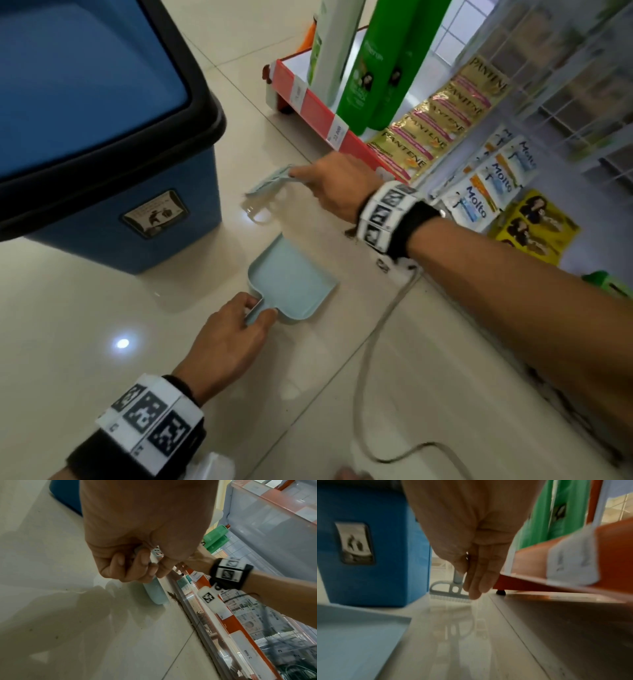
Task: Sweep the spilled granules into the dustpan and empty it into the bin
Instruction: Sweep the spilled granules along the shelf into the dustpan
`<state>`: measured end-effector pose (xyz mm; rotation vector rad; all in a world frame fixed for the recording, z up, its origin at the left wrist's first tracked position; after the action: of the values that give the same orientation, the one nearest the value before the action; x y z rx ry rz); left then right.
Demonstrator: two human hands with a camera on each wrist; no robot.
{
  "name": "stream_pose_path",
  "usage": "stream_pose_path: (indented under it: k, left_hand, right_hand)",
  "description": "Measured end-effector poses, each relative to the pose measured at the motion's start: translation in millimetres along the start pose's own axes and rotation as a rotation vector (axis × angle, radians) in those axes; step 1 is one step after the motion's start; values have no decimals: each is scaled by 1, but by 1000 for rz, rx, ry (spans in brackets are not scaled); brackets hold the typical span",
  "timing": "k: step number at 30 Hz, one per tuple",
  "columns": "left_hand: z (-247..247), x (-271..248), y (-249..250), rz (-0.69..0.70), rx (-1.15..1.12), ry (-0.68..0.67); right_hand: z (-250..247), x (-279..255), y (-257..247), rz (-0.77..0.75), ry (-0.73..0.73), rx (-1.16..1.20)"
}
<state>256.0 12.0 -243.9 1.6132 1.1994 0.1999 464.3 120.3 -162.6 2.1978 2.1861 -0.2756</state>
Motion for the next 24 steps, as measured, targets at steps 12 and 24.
stream_pose_path:
  k: [12, 24]
  left_hand:
    - [-18, -20, -17, 37, -16, 25]
    - [-9, -15, -7, 29, 4, -5]
  right_hand:
    - [-13, -86, 47, 22, -251, -55]
    - [3, -31, 18, 9, -175, -179]
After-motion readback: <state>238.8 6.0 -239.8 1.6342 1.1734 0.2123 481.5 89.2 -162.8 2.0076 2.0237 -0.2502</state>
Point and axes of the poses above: each hand's wrist, its own x-axis towards the middle knuckle, its own z-axis out of the palm, y = z × x, the point moved 7 cm from there along x, towards the middle knuckle, and after that the axes turned 8 degrees about z, right-handed, at the moved point
